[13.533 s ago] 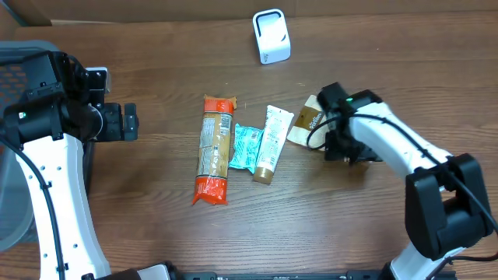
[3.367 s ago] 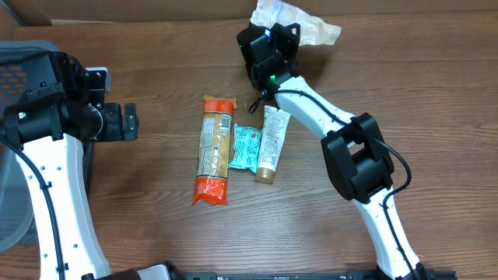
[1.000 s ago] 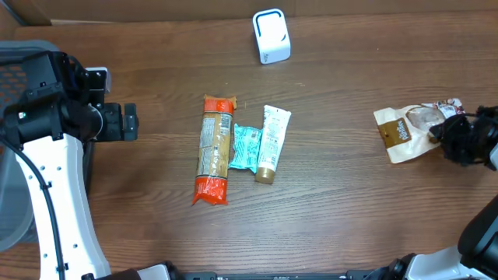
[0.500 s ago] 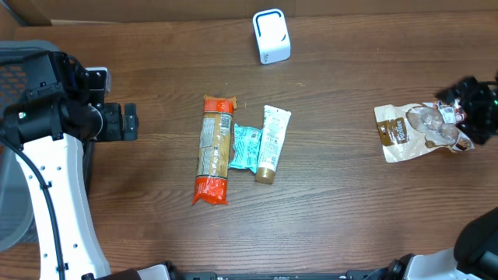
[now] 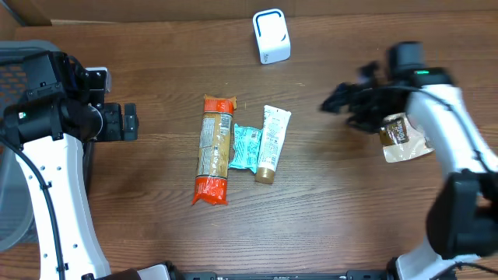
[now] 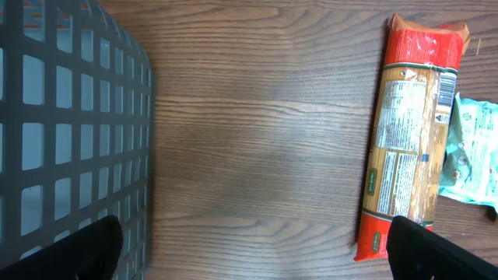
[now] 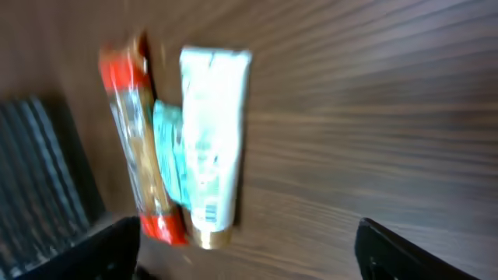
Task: Scan the item barcode
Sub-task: 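Move the right gripper to the white tube and grasp it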
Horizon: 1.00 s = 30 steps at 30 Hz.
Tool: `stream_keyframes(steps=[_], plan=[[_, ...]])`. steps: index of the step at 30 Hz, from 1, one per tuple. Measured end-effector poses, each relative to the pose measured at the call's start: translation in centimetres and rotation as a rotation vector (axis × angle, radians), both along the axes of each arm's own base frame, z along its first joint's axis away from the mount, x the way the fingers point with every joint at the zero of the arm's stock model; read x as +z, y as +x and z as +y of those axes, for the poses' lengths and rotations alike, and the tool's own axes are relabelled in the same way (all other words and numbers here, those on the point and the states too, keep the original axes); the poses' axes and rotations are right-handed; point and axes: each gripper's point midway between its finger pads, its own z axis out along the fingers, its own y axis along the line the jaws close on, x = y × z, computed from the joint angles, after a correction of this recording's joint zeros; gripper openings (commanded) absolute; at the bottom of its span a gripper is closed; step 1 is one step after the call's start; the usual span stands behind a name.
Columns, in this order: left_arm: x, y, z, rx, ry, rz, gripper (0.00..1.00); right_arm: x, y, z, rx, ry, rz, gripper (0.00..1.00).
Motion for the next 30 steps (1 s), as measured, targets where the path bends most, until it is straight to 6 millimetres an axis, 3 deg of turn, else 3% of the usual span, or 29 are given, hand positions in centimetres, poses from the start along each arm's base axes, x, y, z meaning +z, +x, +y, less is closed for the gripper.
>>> stream_keyframes(steps=[5, 8, 12, 20, 30], plan=[[0.0, 0.0, 0.0, 0.000, 0.000, 0.000, 1.00, -1.4, -2.5, 9.1, 0.183, -0.013, -0.010, 0.81], [0.0, 0.0, 0.0, 0.000, 0.000, 0.000, 1.00, -1.6, -4.7, 13.2, 0.246, -0.042, -0.015, 0.81], [0.0, 0.0, 0.0, 0.000, 0.000, 0.000, 1.00, -1.5, -6.4, 17.0, 0.284, -0.045, -0.045, 0.82], [0.0, 0.0, 0.0, 0.000, 0.000, 0.000, 0.99, -2.6, -8.8, 21.1, 0.293, -0.052, -0.055, 0.82], [0.0, 0.0, 0.0, 0.000, 0.000, 0.000, 0.99, -6.7, -10.1, 20.7, 0.248, -0.068, -0.025, 0.80]])
